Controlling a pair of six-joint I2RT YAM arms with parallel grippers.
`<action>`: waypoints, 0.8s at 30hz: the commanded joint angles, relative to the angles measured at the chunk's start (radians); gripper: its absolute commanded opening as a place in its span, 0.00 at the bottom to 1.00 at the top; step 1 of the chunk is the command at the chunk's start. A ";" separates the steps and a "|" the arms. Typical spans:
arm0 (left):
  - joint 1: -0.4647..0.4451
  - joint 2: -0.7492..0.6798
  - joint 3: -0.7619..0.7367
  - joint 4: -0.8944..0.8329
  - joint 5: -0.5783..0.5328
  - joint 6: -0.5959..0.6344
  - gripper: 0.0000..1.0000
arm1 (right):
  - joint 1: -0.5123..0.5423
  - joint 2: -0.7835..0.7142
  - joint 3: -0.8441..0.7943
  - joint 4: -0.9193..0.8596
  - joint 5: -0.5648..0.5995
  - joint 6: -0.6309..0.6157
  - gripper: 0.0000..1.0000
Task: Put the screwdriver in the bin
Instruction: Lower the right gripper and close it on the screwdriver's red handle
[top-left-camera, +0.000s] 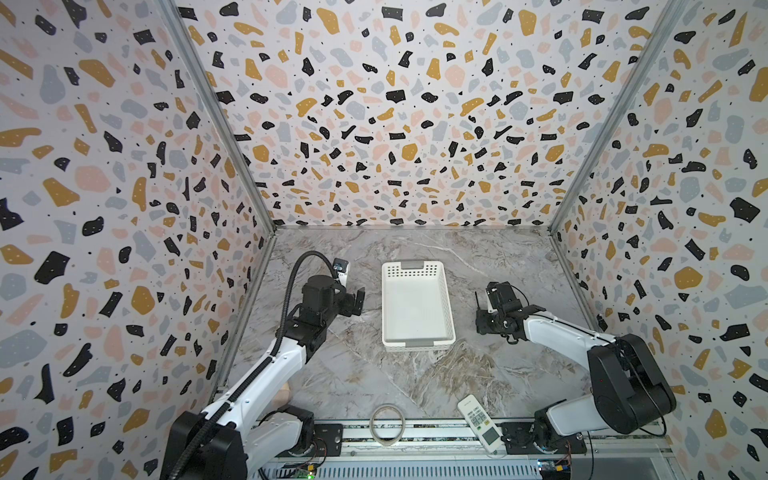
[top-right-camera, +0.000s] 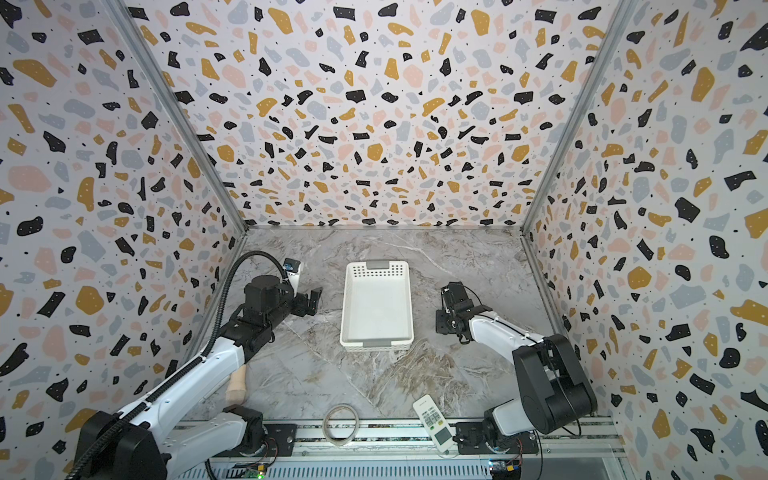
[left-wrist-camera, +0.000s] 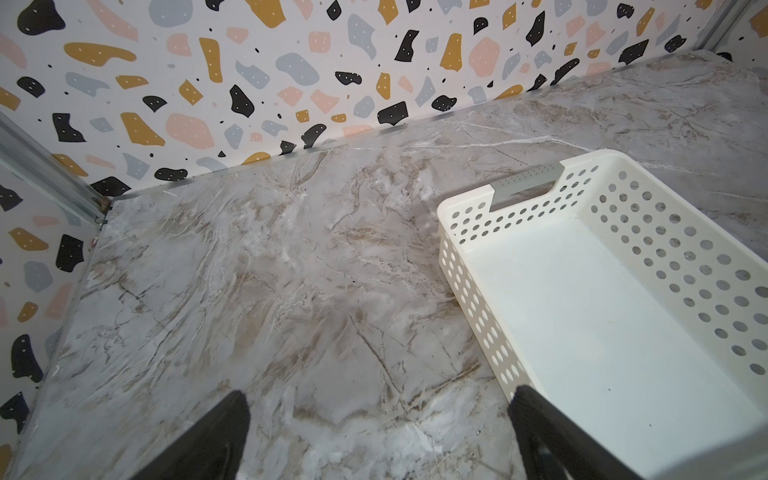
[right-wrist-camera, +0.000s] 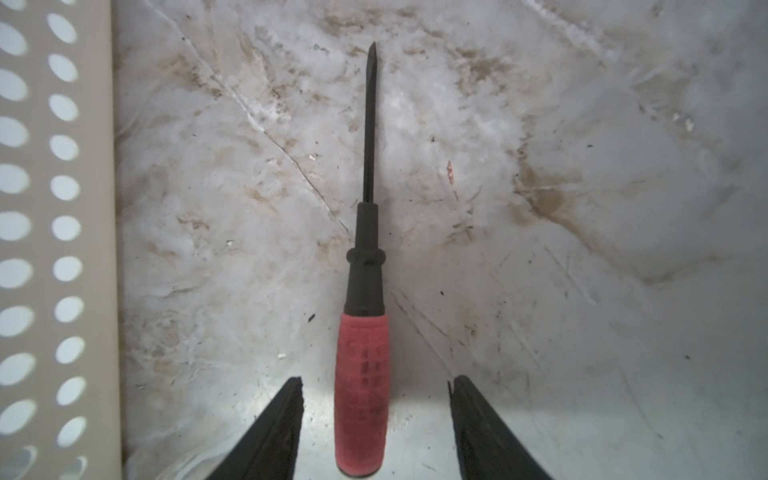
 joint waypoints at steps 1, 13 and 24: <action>-0.007 -0.005 0.027 0.000 -0.031 0.014 1.00 | 0.005 0.026 0.040 -0.002 0.018 -0.019 0.54; -0.024 0.000 0.026 -0.011 -0.065 0.019 1.00 | 0.017 0.100 0.082 0.009 -0.006 -0.036 0.40; -0.026 -0.005 0.031 -0.020 -0.086 0.021 1.00 | 0.020 0.109 0.077 0.005 -0.010 -0.022 0.34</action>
